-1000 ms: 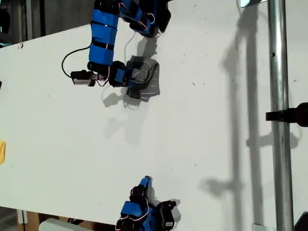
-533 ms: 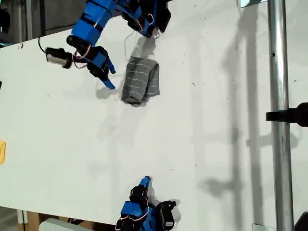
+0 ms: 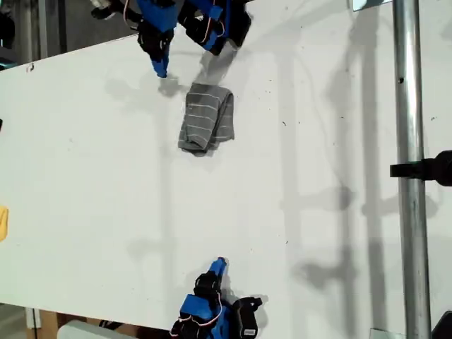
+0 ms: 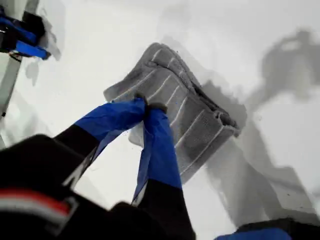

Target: Grasp corners of a towel and fold twice.

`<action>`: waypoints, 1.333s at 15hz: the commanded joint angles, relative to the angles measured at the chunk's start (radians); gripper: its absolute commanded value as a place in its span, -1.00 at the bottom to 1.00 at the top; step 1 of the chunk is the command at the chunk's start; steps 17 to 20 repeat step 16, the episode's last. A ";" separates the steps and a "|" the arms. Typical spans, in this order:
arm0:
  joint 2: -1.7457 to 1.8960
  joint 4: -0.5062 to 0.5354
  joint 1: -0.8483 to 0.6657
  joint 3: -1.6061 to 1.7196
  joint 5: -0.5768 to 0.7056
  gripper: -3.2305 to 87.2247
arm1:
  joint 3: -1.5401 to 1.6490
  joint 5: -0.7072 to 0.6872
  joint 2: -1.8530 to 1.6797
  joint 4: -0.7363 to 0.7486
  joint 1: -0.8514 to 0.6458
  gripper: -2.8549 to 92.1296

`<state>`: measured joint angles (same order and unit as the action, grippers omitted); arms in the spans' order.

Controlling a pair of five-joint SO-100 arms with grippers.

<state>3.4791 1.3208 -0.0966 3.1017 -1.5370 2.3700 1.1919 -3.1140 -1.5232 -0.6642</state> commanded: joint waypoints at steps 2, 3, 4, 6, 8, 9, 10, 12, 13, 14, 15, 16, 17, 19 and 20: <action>-0.002 -0.002 -0.005 0.009 0.037 -0.87 | 0.310 0.164 -0.181 0.072 0.150 -0.87; -0.002 -0.002 -0.005 0.009 0.129 -0.87 | 0.359 0.170 -0.181 0.067 0.149 -0.83; -0.002 -0.002 -0.002 0.009 0.275 -0.87 | 0.417 0.187 -0.181 0.077 0.155 -0.80; -0.002 -0.015 0.000 0.015 0.515 -0.87 | 0.525 0.304 -0.166 0.064 0.236 -0.77; -0.002 -0.015 -0.003 0.015 0.514 -0.88 | 0.517 0.298 -0.173 0.061 0.299 -0.77; -0.002 -0.015 -0.003 0.015 0.514 -0.88 | 0.518 0.298 -0.173 0.063 0.324 -0.77; -0.002 -0.015 -0.003 0.015 0.514 -0.88 | 0.518 0.298 -0.173 0.063 0.344 -0.77; -0.002 -0.015 -0.005 0.015 0.514 -0.88 | 0.518 0.298 -0.173 0.063 0.371 -0.77; -0.002 -0.015 -0.005 0.015 0.514 -0.88 | 0.518 0.298 -0.173 0.063 0.379 -0.77; -0.002 -0.015 -0.005 0.015 0.514 -0.88 | 0.518 0.298 -0.173 0.063 0.382 -0.77; -0.002 -0.015 -0.005 0.015 0.514 -0.88 | 0.518 0.298 -0.173 0.063 0.382 -0.77; -0.002 -0.015 -0.005 0.015 0.514 -0.88 | 0.518 0.298 -0.173 0.063 0.382 -0.77; -0.002 -0.015 -0.005 0.015 0.514 -0.88 | 0.518 0.298 -0.173 0.063 0.382 -0.77; -0.002 -0.015 -0.005 0.015 0.514 -0.88 | 0.518 0.298 -0.173 0.063 0.382 -0.77; -0.002 -0.015 -0.005 0.015 0.514 -0.88 | 0.518 0.298 -0.173 0.063 0.382 -0.77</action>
